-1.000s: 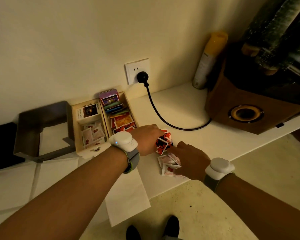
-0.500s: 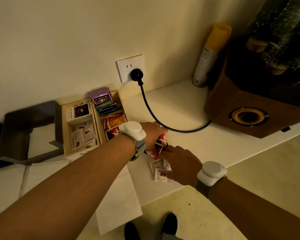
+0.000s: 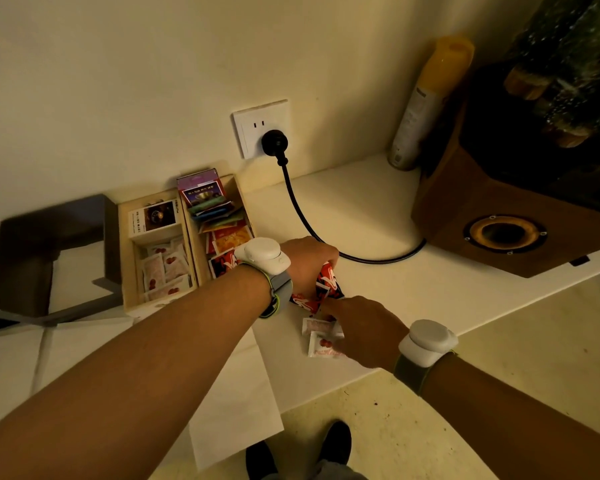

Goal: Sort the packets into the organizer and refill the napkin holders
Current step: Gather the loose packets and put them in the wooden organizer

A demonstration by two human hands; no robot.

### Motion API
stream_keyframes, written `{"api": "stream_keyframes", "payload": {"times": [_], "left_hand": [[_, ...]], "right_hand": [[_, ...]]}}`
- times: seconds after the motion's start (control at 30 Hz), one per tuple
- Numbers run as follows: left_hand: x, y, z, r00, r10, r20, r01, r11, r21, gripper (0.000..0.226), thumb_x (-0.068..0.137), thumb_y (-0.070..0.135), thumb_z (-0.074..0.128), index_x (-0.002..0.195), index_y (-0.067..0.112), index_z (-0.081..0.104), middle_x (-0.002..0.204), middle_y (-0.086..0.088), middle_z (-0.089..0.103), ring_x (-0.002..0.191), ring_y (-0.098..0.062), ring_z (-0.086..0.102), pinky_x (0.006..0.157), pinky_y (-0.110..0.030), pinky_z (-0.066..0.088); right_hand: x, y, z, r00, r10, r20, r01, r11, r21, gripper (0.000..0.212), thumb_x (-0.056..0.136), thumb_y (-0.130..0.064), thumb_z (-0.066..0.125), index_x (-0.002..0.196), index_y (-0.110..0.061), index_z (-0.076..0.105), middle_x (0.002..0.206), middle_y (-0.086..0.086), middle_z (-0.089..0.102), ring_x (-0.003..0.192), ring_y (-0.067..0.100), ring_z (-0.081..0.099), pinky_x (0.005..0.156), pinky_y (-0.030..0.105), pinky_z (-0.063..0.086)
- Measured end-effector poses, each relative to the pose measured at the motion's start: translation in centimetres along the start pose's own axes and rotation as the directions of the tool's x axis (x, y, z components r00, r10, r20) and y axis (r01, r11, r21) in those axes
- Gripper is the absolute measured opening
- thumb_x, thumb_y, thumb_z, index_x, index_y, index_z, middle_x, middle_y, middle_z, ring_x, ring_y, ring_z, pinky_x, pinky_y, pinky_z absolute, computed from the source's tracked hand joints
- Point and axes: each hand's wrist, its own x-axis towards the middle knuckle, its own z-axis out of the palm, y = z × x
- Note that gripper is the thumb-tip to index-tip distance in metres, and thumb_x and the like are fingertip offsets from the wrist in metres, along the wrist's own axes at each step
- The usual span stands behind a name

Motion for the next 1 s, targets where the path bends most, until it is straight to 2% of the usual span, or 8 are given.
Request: {"api": "stream_keyframes", "payload": {"times": [0.13, 0.23, 0.43, 0.57, 0.67, 0.73, 0.83, 1.0], "left_hand": [[-0.9, 0.0, -0.7, 0.999, -0.007, -0.054, 0.003, 0.997, -0.071, 0.049, 0.067, 0.024, 0.08, 0.11, 0.018, 0.058, 0.104, -0.007, 0.064, 0.083, -0.021, 0.055, 0.065, -0.027, 0.038], [-1.6, -0.2, -0.9, 0.998, -0.012, -0.063, 0.007, 0.997, -0.073, 0.042, 0.07, 0.026, 0.079, 0.108, 0.017, 0.062, 0.109, -0.008, 0.065, 0.094, -0.025, 0.059, 0.071, -0.028, 0.042], [-2.5, -0.6, -1.1, 0.996, -0.009, -0.09, 0.0, 0.996, -0.09, 0.035, 0.076, 0.027, 0.074, 0.106, 0.01, 0.065, 0.111, -0.01, 0.064, 0.1, -0.028, 0.058, 0.077, -0.029, 0.042], [-3.4, -1.0, -1.9, 0.99, -0.037, -0.138, 0.02, 0.992, -0.123, 0.039, 0.075, 0.028, 0.075, 0.109, 0.013, 0.064, 0.113, -0.009, 0.064, 0.1, -0.027, 0.059, 0.079, -0.03, 0.044], [-4.5, -1.3, -2.9, 0.983, -0.066, -0.169, 0.034, 0.982, -0.184, 0.043, 0.074, 0.032, 0.077, 0.111, 0.014, 0.064, 0.111, -0.006, 0.064, 0.097, -0.024, 0.061, 0.074, -0.027, 0.044], [-5.2, -1.7, -3.6, 0.981, -0.092, -0.172, 0.044, 0.964, -0.264, 0.043, 0.072, 0.033, 0.078, 0.11, 0.016, 0.064, 0.108, -0.004, 0.066, 0.093, -0.021, 0.063, 0.073, -0.028, 0.049], [-6.5, -2.5, -4.4, 0.974, -0.142, -0.175, 0.062, 0.915, -0.399, 0.041, 0.072, 0.029, 0.079, 0.108, 0.018, 0.063, 0.105, -0.002, 0.068, 0.09, -0.018, 0.066, 0.079, -0.035, 0.056], [-8.6, -4.7, -5.5, 0.953, -0.227, -0.199, 0.095, 0.852, -0.516, 0.039, 0.071, 0.023, 0.081, 0.105, 0.019, 0.062, 0.103, -0.003, 0.071, 0.089, -0.018, 0.068, 0.083, -0.04, 0.057]], "right_hand": [[-0.1, 0.2, 0.0, 0.999, 0.03, 0.014, -0.03, 0.999, -0.012, 0.049, 0.087, -0.032, 0.061, 0.133, -0.03, 0.043, 0.127, 0.0, 0.058, 0.111, 0.022, 0.058, 0.09, 0.029, 0.046], [-0.2, 0.4, 0.0, 0.998, 0.051, 0.025, -0.05, 0.998, -0.023, 0.048, 0.087, -0.029, 0.061, 0.132, -0.03, 0.044, 0.125, 0.0, 0.059, 0.109, 0.022, 0.059, 0.088, 0.03, 0.047], [-0.6, 1.2, -0.9, 0.997, 0.075, -0.015, -0.075, 0.997, 0.01, 0.03, 0.085, -0.028, 0.064, 0.113, -0.029, 0.053, 0.113, 0.0, 0.065, 0.092, 0.019, 0.061, 0.072, 0.023, 0.045], [-1.0, 1.7, -1.9, 0.996, 0.091, -0.023, -0.09, 0.995, 0.039, 0.028, 0.083, -0.028, 0.067, 0.108, -0.027, 0.054, 0.107, 0.0, 0.066, 0.084, 0.015, 0.058, 0.071, 0.023, 0.045], [-1.2, 1.7, -2.9, 0.995, 0.093, -0.047, -0.091, 0.995, 0.05, 0.028, 0.082, -0.031, 0.068, 0.107, -0.026, 0.056, 0.104, -0.001, 0.065, 0.08, 0.012, 0.054, 0.068, 0.021, 0.04], [-1.2, 1.6, -3.8, 0.994, 0.093, -0.065, -0.089, 0.994, 0.057, 0.026, 0.082, -0.034, 0.068, 0.105, -0.026, 0.057, 0.101, -0.001, 0.065, 0.077, 0.012, 0.054, 0.064, 0.02, 0.04], [-1.1, 1.3, -5.2, 0.992, 0.088, -0.092, -0.084, 0.995, 0.047, 0.027, 0.08, -0.034, 0.069, 0.103, -0.026, 0.058, 0.1, -0.002, 0.065, 0.078, 0.011, 0.054, 0.062, 0.019, 0.041], [-0.5, -0.3, -7.8, 0.988, 0.071, -0.136, -0.067, 0.997, 0.03, 0.029, 0.079, -0.033, 0.072, 0.103, -0.024, 0.06, 0.101, -0.002, 0.065, 0.081, 0.012, 0.056, 0.064, 0.02, 0.04]]}}
